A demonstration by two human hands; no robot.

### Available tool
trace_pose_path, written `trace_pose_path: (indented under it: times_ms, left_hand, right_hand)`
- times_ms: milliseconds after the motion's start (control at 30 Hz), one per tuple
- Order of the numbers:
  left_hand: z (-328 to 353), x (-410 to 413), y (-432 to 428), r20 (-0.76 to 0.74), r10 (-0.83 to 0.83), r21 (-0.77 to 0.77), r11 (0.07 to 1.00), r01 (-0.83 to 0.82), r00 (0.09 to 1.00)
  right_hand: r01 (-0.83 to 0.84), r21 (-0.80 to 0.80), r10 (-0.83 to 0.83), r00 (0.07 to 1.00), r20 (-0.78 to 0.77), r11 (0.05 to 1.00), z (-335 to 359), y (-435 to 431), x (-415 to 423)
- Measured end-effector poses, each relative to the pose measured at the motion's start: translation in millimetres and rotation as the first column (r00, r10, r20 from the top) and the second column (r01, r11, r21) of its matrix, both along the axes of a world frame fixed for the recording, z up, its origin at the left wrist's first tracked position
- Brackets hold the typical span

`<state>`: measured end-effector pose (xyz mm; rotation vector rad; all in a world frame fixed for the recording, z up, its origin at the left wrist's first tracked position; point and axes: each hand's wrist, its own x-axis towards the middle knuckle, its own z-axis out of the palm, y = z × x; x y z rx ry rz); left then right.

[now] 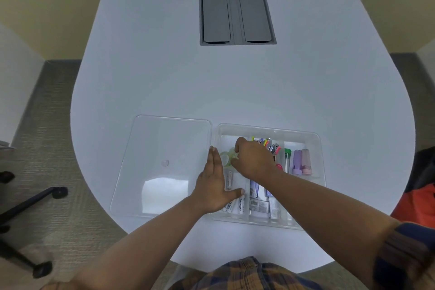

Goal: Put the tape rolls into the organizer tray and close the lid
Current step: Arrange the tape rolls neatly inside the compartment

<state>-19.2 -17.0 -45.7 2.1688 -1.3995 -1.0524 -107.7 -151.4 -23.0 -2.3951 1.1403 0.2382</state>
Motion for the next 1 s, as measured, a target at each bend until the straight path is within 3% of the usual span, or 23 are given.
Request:
trace_pose_path:
  times_ms: [233,467,600,700,867,1000]
  left_hand:
    - [-18,-13,10,0.249,0.079,-0.157,0.987,-0.041,0.965]
    - [-16,-11,11,0.436,0.093,-0.204,0.979,-0.002,0.895]
    - [-3,3,-8,0.445,0.06,-0.243,0.968,0.056,0.893]
    - [12,19,-34,0.515,-0.018,-0.172,0.977,0.124,0.857]
    - [31,35,-70,0.557,-0.371,0.11,0.92,0.377,0.743]
    - [37,28,-85,0.512,-0.435,0.257,0.9,0.351,0.74]
  right_hand:
    - [0.044,-0.076,-0.047,0.998,-0.031,0.996,-2,4,9]
    - [0.07,-0.026,-0.07,0.997,0.016,0.997,-1,5,9]
    - [0.063,0.03,-0.065,0.996,0.066,0.998,-1,4,1]
    - [0.08,0.04,-0.085,0.989,0.125,0.996,1,5,-7]
    - [0.114,0.022,-0.116,0.978,0.171,0.993,1,5,-25]
    - [0.097,0.014,-0.098,0.971,0.218,0.995,3,5,-42]
